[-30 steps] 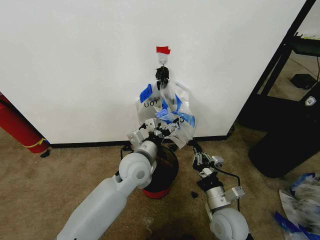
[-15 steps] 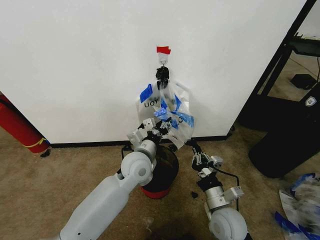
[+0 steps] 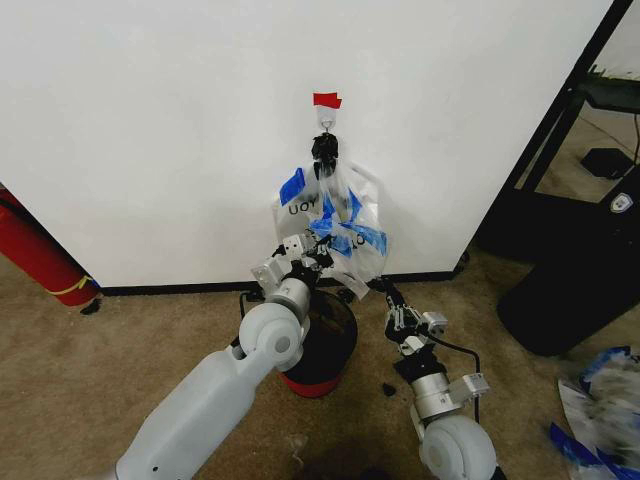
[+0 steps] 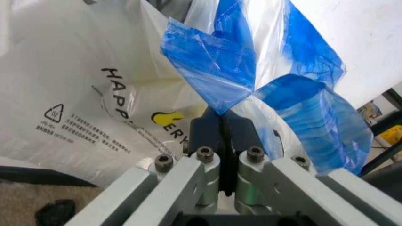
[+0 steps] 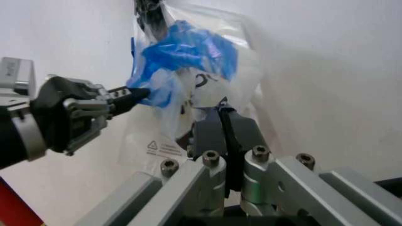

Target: Pick up the garbage bag from the wall and place it over the trash bin.

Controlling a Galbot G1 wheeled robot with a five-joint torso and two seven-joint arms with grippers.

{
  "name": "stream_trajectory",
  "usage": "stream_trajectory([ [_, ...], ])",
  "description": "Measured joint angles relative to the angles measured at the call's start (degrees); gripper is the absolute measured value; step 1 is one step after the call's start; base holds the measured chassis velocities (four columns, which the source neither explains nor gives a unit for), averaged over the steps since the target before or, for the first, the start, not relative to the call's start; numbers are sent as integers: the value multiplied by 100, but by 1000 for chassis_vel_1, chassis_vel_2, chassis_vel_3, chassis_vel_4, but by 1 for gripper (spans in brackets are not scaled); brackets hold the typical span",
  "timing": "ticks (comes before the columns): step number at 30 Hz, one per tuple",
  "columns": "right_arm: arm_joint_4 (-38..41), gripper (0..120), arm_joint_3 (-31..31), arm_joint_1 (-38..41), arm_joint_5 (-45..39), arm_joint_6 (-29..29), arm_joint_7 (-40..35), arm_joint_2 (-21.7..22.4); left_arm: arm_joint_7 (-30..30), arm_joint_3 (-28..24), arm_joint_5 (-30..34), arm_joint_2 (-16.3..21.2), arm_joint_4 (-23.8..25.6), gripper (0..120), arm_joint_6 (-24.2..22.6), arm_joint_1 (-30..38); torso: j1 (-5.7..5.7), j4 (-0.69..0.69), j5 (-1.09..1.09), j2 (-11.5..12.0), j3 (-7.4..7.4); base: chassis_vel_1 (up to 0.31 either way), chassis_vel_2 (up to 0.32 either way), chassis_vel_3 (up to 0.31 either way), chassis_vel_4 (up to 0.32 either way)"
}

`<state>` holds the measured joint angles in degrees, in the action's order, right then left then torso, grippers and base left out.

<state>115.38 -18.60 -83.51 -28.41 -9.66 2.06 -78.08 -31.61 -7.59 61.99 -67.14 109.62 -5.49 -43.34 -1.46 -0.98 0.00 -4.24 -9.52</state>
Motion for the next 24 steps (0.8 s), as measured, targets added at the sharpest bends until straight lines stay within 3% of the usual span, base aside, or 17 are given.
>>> stream_trajectory([
  [13, -27, 0, -53, 44, 10, 29, -125, 89, 110, 379, -131, 564, 522, 0, -95, -278, 0, 1, -1, 0, 0, 0, 0, 0, 0],
  [20, 103, 0, -54, -66, 229, 76, -160, 130, 127, 495, -254, 586, 725, 0, -147, -463, 0, 0, 0, 0, 0, 0, 0, 0, 0],
  [24, 155, 11, -199, -237, 740, 79, -168, 257, 138, 574, -259, 683, 847, 0, -165, -533, 0, 0, 0, 0, 0, 0, 0, 0, 0],
])
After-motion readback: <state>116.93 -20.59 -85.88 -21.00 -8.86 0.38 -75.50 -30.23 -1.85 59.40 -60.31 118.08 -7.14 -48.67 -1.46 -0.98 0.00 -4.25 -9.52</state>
